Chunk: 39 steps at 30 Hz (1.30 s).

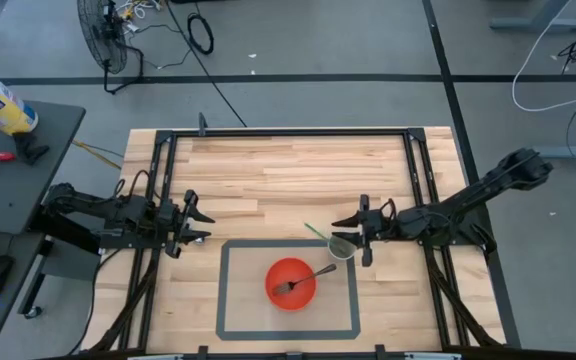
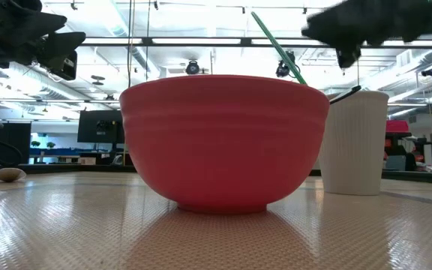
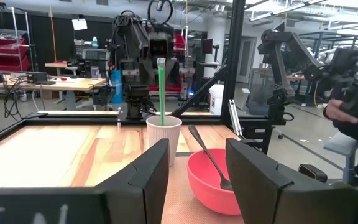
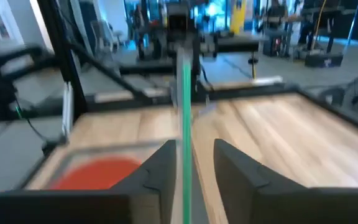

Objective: Pick & Place Utensil
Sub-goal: Put the purple spoon into the orange bowl

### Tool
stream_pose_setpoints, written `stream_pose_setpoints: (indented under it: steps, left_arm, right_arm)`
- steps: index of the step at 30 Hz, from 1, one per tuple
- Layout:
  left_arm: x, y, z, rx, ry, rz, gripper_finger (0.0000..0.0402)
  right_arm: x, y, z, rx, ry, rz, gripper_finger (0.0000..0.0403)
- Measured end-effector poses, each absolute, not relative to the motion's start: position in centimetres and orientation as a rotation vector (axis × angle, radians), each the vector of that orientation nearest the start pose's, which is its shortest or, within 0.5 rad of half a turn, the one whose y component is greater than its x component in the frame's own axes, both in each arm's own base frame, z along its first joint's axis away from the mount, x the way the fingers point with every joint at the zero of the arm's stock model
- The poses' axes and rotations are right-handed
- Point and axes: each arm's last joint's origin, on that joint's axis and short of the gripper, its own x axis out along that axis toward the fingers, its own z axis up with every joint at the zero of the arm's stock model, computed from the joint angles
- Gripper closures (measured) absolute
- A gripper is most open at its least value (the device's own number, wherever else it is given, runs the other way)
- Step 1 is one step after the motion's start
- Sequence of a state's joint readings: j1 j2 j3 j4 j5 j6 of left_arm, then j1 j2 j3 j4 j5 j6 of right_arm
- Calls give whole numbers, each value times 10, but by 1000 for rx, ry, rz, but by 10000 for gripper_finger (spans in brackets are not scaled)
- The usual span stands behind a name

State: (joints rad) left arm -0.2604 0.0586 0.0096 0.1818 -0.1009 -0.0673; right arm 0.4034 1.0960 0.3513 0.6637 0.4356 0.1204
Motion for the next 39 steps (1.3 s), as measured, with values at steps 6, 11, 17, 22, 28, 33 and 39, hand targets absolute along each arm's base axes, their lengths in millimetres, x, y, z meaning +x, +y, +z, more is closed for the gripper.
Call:
stream_pose_setpoints:
  steps: [6, 11, 17, 22, 28, 33, 39]
  left_arm:
    - [97, -23, 180, -91, -126, -164, 239]
    - [97, -23, 180, -91, -125, -164, 239]
    - [97, -23, 180, -91, -126, -164, 239]
    - [97, -23, 180, -91, -126, -164, 239]
    - [97, -23, 182, -83, -146, -157, 239]
    - [94, -22, 196, -147, -290, -171, 239]
    - [86, -20, 215, -204, -501, -206, 239]
  right_arm:
    - [204, 74, 238, 98, -21, -19, 257]
    - [204, 75, 265, 61, -76, 12, 240]
    - [203, 68, 287, -18, -68, -16, 220]
    - [208, 58, 291, -39, -20, -70, 184]
    - [212, 45, 305, -41, -57, -170, 141]
    - [212, 38, 312, -38, -70, -270, 134]
    - [208, 41, 311, -50, -39, -304, 146]
